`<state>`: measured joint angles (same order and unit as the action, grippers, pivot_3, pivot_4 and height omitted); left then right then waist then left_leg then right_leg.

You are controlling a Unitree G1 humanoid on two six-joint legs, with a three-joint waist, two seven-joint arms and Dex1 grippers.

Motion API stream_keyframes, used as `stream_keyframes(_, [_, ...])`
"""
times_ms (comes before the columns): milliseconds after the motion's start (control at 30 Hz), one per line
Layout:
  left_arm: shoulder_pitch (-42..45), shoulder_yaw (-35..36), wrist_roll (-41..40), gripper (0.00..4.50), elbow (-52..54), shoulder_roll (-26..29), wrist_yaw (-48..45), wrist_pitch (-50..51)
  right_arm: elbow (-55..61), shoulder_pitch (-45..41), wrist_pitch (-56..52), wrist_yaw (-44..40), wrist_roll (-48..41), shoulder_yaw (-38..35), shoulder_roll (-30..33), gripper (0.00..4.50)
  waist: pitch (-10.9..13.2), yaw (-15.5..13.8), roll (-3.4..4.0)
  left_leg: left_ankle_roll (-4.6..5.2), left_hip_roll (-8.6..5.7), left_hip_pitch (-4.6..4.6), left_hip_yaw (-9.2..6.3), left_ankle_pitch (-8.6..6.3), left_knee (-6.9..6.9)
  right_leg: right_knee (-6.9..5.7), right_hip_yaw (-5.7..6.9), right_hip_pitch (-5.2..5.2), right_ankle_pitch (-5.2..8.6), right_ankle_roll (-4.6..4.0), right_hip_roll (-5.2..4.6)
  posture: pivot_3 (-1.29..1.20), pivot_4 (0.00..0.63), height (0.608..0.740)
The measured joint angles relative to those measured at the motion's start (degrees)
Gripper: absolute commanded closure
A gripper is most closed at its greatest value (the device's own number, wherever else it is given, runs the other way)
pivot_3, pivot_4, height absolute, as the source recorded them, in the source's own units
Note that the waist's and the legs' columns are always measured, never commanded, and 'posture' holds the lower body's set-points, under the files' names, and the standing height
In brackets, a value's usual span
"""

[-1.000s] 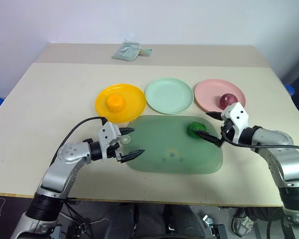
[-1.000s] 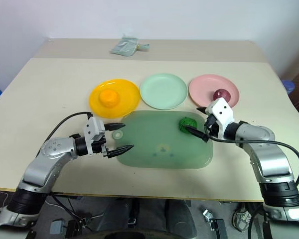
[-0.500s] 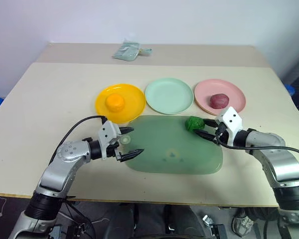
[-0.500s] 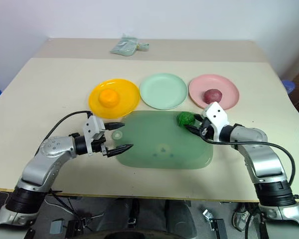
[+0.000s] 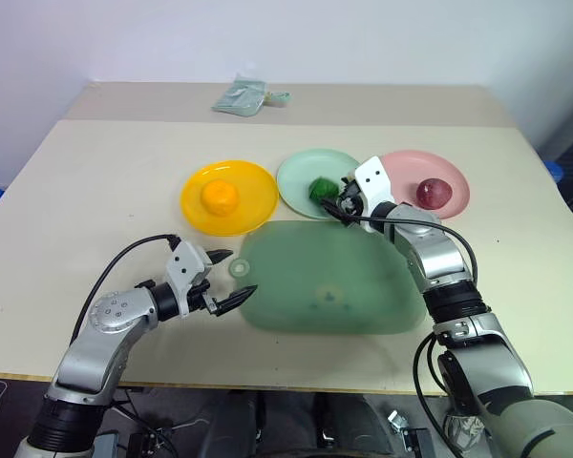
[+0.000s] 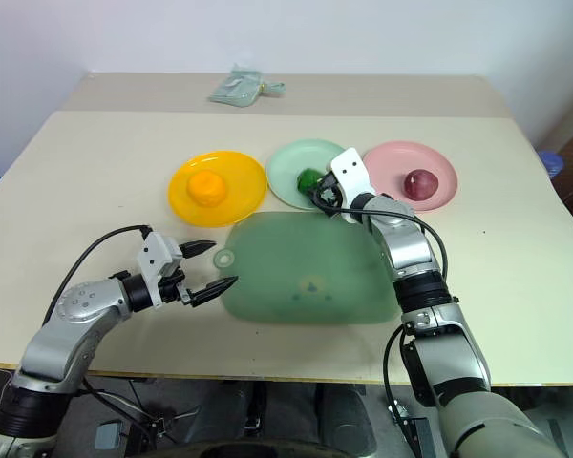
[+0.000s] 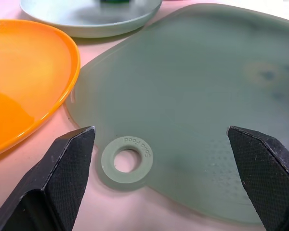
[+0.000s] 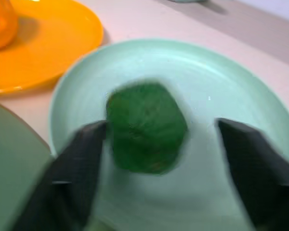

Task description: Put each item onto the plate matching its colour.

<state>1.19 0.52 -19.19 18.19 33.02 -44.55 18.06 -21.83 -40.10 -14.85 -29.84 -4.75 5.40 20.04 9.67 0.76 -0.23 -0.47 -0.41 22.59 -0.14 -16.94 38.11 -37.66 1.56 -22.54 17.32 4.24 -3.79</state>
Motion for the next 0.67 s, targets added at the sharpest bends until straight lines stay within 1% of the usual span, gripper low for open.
stream_keyframes(133, [-2.24, 1.16, -0.18, 0.00, 1.79, -0.68, 2.20, 0.08, 5.28, 3.46, 4.54, -3.83, -0.28, -1.52, 4.55, 0.02, 0.00, -0.06, 0.00, 0.01, 0.02, -0.01, -0.01, 0.00, -0.03, 0.00, 0.00, 0.01, 0.00, 0.00, 0.01, 0.00, 0.150, 0.740])
stream_keyframes(233, [-3.44, 2.98, -0.53, 0.00, 1.98, -1.72, 3.81, -0.03, 10.07, 8.54, 4.76, -8.08, -3.32, -3.83, 8.29, 0.02, 0.00, -0.28, 0.00, 0.02, 0.02, -0.02, -0.02, -0.01, -0.03, 0.01, 0.01, 0.05, 0.00, 0.00, 0.01, 0.00, 0.150, 0.740])
stream_keyframes(367, [-5.64, 11.48, -1.11, 0.00, -0.41, -1.85, 6.93, -2.50, 17.23, 21.04, 0.94, -15.73, -10.65, -13.05, 18.08, 0.02, 0.00, -0.80, 0.00, 0.08, 0.04, -0.05, -0.03, -0.05, -0.04, 0.15, 0.01, 0.13, 0.00, 0.00, 0.00, 0.00, 0.150, 0.740])
stream_keyframes(433, [-7.89, 15.16, -1.33, 0.00, -2.16, -0.71, 7.12, -3.82, 19.34, 27.12, 0.04, -18.14, -12.66, -17.27, 21.63, 0.02, -0.01, -0.68, 0.02, 0.09, 0.06, -0.12, -0.01, -0.05, -0.08, 0.16, 0.01, 0.18, 0.00, 0.00, 0.01, 0.00, 0.150, 0.740])
stream_keyframes(533, [-10.71, 17.97, -1.25, 0.00, -3.93, 0.21, 6.60, -5.12, 20.49, 33.20, -1.08, -20.34, -15.02, -21.62, 23.71, 0.02, -0.01, -0.01, 0.03, 0.09, 0.09, -0.18, 0.00, -0.05, -0.09, 0.15, 0.01, 0.24, 0.00, 0.00, 0.01, 0.00, 0.150, 0.740])
stream_keyframes(667, [-10.88, 18.37, -1.30, 0.00, -3.97, 0.38, 6.46, -5.15, 21.28, 34.23, -1.86, -20.76, -16.23, -23.26, 24.45, 0.02, -0.03, -0.03, 0.05, 0.09, 0.11, -0.21, 0.00, -0.05, -0.08, 0.13, 0.01, 0.24, -0.01, -0.01, 0.01, 0.00, 0.150, 0.740])
